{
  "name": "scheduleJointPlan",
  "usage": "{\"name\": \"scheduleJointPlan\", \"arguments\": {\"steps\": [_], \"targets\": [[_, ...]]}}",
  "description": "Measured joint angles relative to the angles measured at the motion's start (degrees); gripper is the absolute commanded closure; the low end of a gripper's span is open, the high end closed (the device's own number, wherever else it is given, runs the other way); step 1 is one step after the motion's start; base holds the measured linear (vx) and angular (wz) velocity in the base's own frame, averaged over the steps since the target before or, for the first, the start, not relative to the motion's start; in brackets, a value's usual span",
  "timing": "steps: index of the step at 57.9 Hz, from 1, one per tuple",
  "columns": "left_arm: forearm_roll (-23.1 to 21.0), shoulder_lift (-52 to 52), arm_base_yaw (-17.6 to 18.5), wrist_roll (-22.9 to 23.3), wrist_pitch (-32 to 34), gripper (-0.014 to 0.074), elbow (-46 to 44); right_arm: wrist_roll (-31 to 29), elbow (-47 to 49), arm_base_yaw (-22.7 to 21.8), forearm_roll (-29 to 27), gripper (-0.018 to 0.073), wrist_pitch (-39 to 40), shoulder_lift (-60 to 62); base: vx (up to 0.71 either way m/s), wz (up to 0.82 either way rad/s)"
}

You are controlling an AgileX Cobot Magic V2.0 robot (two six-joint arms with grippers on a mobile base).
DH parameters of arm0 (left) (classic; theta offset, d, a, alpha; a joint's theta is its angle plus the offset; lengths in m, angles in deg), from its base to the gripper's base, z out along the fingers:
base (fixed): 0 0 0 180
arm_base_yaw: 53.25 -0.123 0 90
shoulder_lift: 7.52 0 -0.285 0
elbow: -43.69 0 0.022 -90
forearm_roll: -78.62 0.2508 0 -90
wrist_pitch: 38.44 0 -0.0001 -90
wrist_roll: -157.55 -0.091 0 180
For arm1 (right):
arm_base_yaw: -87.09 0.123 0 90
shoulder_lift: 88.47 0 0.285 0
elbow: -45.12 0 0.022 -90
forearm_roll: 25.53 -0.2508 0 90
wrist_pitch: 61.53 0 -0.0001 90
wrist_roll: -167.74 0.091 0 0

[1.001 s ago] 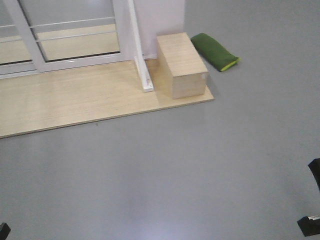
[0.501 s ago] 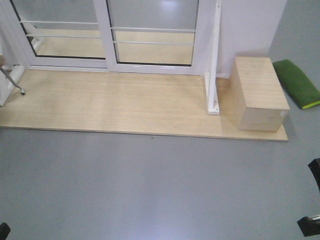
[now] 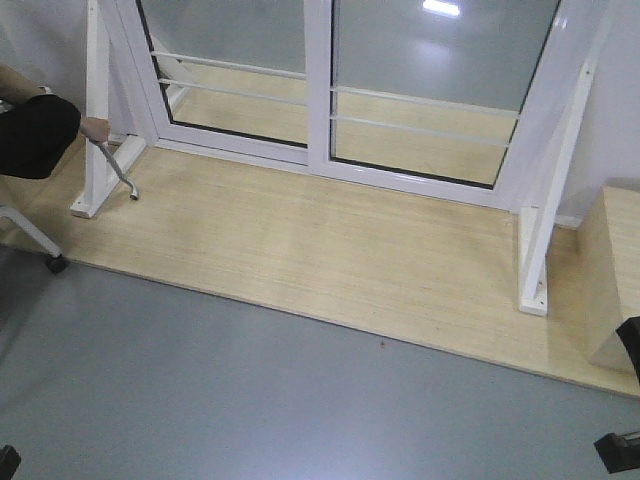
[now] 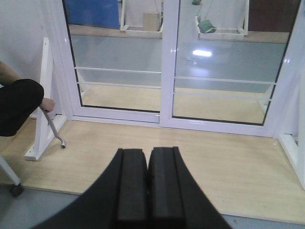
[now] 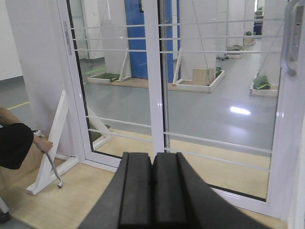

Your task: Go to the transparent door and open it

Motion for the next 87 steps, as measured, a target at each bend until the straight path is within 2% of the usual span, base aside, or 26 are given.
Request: {"name": "scheduleJointPlan", "arguments": {"steps": [20, 58, 87], "targets": [[0.00, 0.00, 0.00, 0.00, 0.00, 0.0594, 0.00, 0.00, 0.00, 0.00, 0.00, 0.0562, 0.00, 0.00, 0.46, 0.07], [0.00, 0.00, 0.00, 0.00, 0.00, 0.0594, 0.00, 0.00, 0.00, 0.00, 0.00, 0.0562, 0.00, 0.00, 0.43, -0.34], [0.00, 0.00, 0.00, 0.00, 0.00, 0.0594, 0.00, 0.00, 0.00, 0.00, 0.00, 0.0562, 0.00, 0.00, 0.33, -0.11]]}}
